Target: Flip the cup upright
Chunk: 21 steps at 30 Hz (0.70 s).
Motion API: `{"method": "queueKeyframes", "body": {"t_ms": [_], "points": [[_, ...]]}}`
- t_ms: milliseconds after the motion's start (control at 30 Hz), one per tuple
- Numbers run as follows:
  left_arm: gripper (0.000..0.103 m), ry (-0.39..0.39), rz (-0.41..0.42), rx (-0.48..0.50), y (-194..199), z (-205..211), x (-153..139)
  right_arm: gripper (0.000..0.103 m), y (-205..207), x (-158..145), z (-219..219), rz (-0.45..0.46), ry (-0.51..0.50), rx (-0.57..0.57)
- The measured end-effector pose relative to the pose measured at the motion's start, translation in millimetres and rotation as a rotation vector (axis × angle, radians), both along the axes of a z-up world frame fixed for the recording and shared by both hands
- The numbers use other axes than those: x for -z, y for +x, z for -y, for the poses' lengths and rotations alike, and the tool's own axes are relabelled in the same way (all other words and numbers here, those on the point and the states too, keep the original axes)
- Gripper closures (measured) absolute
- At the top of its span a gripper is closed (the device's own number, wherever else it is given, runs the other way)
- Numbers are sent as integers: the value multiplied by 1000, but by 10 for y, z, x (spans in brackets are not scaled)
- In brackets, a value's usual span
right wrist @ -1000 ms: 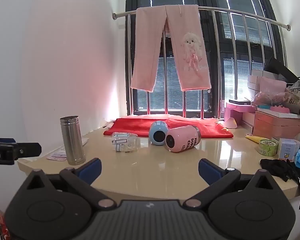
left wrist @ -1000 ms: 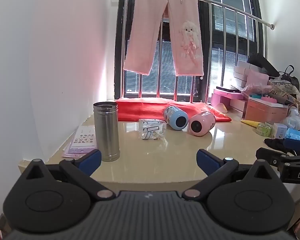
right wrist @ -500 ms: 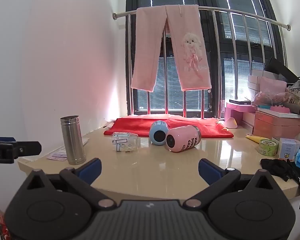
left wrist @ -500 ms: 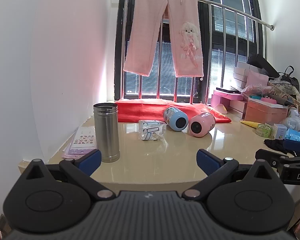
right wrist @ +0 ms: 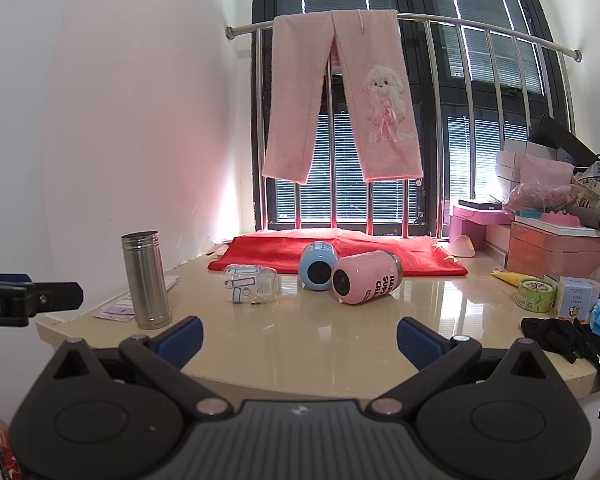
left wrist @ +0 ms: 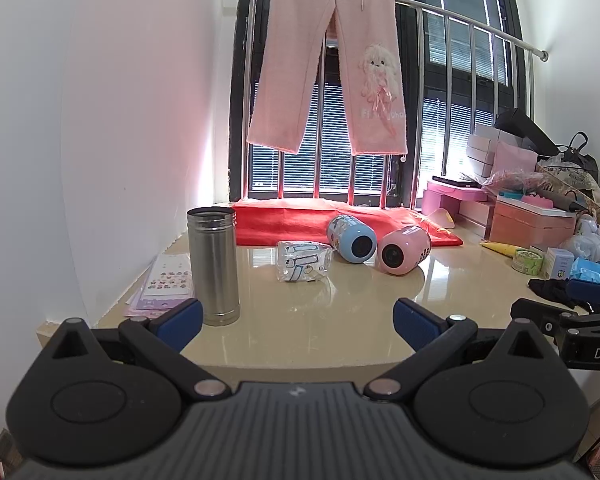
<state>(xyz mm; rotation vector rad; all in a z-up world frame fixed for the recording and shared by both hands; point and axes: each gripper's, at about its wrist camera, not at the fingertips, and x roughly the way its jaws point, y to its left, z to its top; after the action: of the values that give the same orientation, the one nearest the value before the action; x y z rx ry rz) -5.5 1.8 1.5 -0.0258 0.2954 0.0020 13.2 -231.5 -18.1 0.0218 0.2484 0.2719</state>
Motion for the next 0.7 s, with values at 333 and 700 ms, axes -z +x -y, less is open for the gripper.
{"method": "queueKeyframes", "body": {"t_ms": [333, 700], "points": [[0, 1, 1, 0, -4, 7, -8, 0, 0, 3, 1, 0, 0, 0], [0, 2, 2, 1, -6, 10, -13, 0, -1, 4, 3, 1, 0, -1]]}}
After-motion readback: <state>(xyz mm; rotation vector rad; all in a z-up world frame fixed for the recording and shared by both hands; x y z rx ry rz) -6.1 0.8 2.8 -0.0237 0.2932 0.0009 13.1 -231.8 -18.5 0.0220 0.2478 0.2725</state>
